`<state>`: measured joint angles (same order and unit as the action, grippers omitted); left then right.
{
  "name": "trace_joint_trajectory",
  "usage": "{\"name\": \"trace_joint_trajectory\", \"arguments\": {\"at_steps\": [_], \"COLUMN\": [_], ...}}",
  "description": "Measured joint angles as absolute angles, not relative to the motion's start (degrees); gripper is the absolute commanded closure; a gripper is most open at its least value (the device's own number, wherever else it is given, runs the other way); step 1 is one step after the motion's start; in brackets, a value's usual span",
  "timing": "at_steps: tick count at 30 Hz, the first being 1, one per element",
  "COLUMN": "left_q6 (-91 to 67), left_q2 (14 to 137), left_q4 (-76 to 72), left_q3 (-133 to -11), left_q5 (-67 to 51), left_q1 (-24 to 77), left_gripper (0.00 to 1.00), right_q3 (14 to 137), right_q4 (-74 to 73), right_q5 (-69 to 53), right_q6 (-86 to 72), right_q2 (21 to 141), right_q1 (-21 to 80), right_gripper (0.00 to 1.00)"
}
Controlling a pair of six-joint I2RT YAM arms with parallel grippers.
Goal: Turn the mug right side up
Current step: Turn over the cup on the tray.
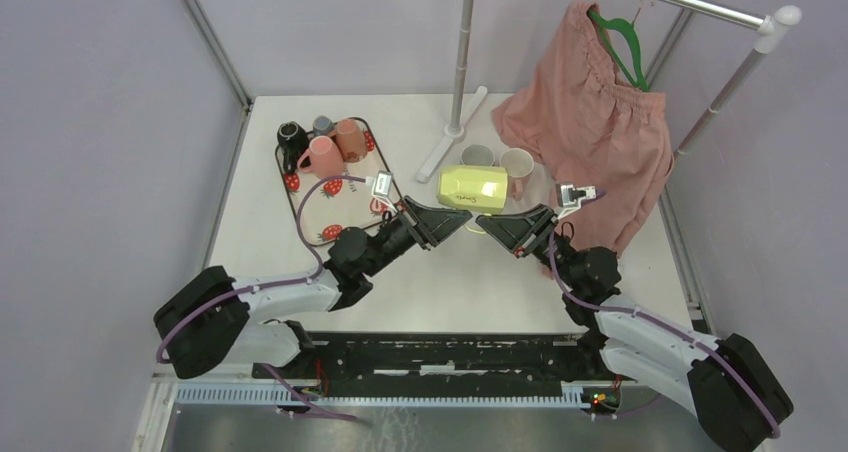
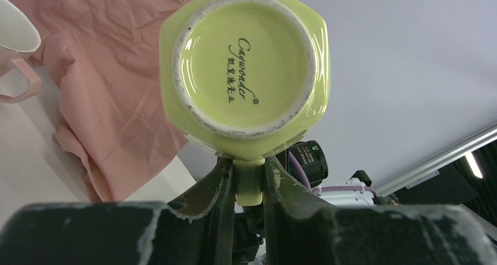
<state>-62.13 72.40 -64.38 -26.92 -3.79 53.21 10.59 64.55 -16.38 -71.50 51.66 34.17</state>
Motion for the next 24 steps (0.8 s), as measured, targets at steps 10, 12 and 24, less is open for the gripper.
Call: {"name": "trace_joint_trajectory", "arguments": {"at_steps": [10,12,24], "left_q6": [-62.15,-62.08,-54.35], "left_q2": [73.73,73.65,63.53], "left_q4": [-65.95,-64.82,-42.72], "left_q3": [-27.05,-27.4,-30.41], "left_q5": [-6.17,-6.28,-3.42], "left_q1": [53.28,53.28,53.49], "left_gripper": [0.45,0.42,0.29], "right_q3": [10.59,10.59,10.59], "right_q4": [59.46,58.15,52.69], "right_q5": [-15.16,-14.85,-12.6], "right_q6": [-69.19,-68.6,-64.88], "right_q2": [48.58,47.7,43.79], "right_q1": [34.2,34.2,34.2], "right_gripper": [1.0,1.0,1.0]}}
